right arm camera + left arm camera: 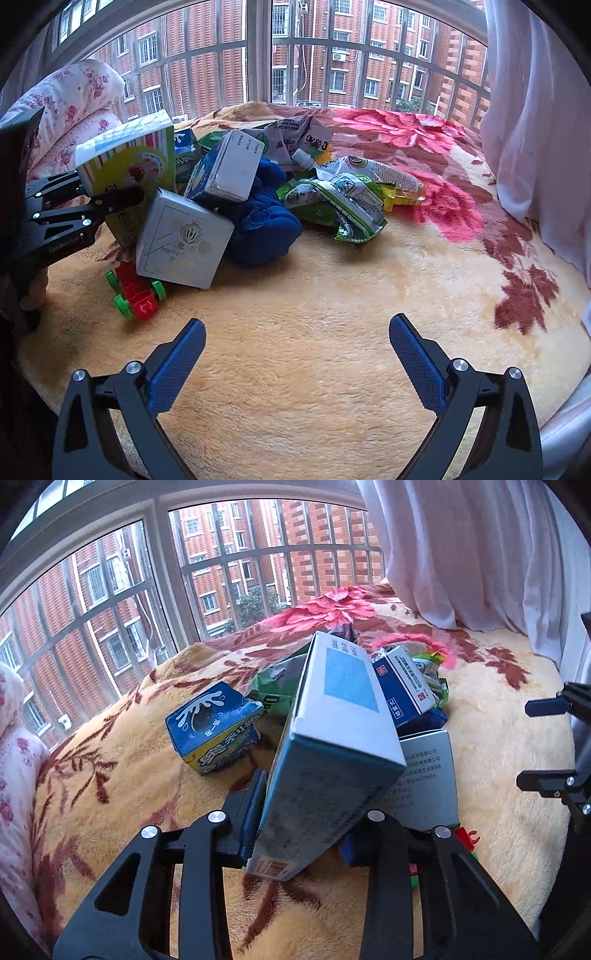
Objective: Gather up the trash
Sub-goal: 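Grasp the blue-and-white medicine box with the left tool, then grasp the white square cream box with the right tool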
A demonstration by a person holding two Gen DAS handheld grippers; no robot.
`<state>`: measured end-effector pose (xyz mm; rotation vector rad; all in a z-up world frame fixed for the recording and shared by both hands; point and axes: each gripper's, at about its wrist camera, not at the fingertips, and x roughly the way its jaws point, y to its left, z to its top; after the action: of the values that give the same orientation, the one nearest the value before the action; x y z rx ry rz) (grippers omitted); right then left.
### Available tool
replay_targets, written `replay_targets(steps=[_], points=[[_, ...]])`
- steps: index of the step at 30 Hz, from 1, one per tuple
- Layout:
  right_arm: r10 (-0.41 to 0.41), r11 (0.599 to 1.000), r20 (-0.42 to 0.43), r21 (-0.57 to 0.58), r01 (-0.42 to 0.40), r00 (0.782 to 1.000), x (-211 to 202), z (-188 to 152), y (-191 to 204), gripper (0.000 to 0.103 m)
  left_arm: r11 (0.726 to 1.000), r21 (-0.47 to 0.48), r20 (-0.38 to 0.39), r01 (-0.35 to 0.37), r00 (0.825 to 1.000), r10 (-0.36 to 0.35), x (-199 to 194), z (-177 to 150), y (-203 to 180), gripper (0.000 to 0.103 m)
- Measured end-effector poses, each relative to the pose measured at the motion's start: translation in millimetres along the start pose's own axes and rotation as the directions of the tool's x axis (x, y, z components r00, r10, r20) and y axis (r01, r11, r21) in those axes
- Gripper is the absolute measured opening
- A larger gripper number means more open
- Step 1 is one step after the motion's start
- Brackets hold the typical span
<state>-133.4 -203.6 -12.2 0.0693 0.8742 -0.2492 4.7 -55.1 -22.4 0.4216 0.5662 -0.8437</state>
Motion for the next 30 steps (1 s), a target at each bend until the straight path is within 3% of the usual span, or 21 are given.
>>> replay_targets(steps=[9, 13, 16, 23, 27, 30], points=[[0.062, 0.997, -0.007, 0.046, -0.062, 0.998, 1.6, -2.1, -6.4, 0.098, 0.981, -0.176, 0.039, -0.081, 0.995, 0.089, -42.9, -2.4, 5.0, 0.031], [0.143, 0.986, -0.006, 0.085, -0.142, 0.990, 1.4, -1.1, -9.2, 0.098, 0.952, -0.283, 0.037, -0.121, 0.990, 0.137, -68.0, -7.3, 1.0, 0.031], [0.215, 0.971, 0.006, 0.101, -0.215, 0.977, -0.4, 2.2, -4.9, 0.098, 0.926, -0.324, 0.029, -0.195, 0.976, 0.215, -92.6, -14.1, -10.5, 0.031], [0.379, 0.920, 0.002, 0.109, -0.377, 0.925, 13.4, 23.7, 18.5, 0.098, 0.877, -0.362, 0.043, -0.317, 0.934, 0.356, -147.1, -40.0, -40.8, 0.031], [0.473, 0.871, -0.003, 0.151, -0.467, 0.881, 31.7, 38.4, 28.6, 0.098, 0.839, -0.399, 0.038, -0.370, 0.908, 0.418, -165.6, -54.8, -49.2, 0.031], [0.531, 0.828, -0.022, 0.225, -0.513, 0.847, 50.6, 45.8, 29.8, 0.098, 0.828, -0.412, 0.031, -0.381, 0.902, 0.430, -172.2, -61.1, -50.9, 0.031]])
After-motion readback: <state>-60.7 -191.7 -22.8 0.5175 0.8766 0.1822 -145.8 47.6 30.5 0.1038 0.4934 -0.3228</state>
